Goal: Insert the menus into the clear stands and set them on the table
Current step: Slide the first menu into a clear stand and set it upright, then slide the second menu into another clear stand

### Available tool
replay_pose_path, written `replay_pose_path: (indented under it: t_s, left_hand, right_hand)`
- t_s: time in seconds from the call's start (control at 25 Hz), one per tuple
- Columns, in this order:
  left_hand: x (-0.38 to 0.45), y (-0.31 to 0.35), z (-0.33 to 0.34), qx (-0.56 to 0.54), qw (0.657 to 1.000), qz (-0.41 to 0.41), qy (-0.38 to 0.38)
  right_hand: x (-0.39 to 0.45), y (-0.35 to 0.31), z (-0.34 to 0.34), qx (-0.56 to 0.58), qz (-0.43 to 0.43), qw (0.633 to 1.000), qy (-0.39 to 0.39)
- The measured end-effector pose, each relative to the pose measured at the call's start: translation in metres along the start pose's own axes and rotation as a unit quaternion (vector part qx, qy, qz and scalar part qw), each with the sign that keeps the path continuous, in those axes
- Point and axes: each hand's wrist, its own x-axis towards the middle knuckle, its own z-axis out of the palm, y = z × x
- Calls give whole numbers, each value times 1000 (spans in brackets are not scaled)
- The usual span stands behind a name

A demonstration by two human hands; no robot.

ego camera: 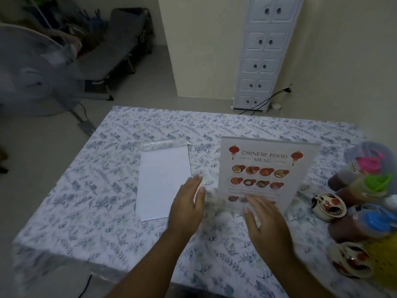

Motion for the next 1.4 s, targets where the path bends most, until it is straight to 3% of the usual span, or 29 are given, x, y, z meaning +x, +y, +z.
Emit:
replay_pose_path:
  t_s: [0.16,0.32,0.56,0.68,0.76,0.84,0.92,1.0,1.12,1.28,1.4]
  left_hand:
    - [-10,-46,-30,90,996,-28,1]
    - [-2,-108,-69,174,982,-77,-17]
    - [36,-194,-114,257,949,-141,-117]
    - [42,-211,-121,207,960,-126,-140]
    - [43,-215,-119,143,975,-130,-114]
    - [46,-212,-117,63,978,-185,-72]
    - [55,-208,-117,2,970,-244,-18]
    - [62,-209,-121,-67,960,-270,23]
    - [63,-209,-140,-186,926,-329,22]
    - [65,-206,-180,-233,915,-330,18]
    - [79,-185,-215,-293,908,-297,16]
  right_hand:
    - [14,-44,53,-51,-62,982,-173]
    - [32,-77,113,-131,-85,950,-270]
    - [69,-99,174,-262,47,911,-315]
    - [69,-113,195,-189,151,935,-259]
    - [71,-124,209,-114,224,948,-198]
    - [75,-132,213,-21,290,946,-145]
    - [76,-139,209,104,367,916,-125]
    - [73,-143,202,171,413,881,-158]
    - [70,-143,188,208,405,862,-221]
    - [73,-148,156,319,367,849,-206]
    - [78,-151,138,286,244,914,-152]
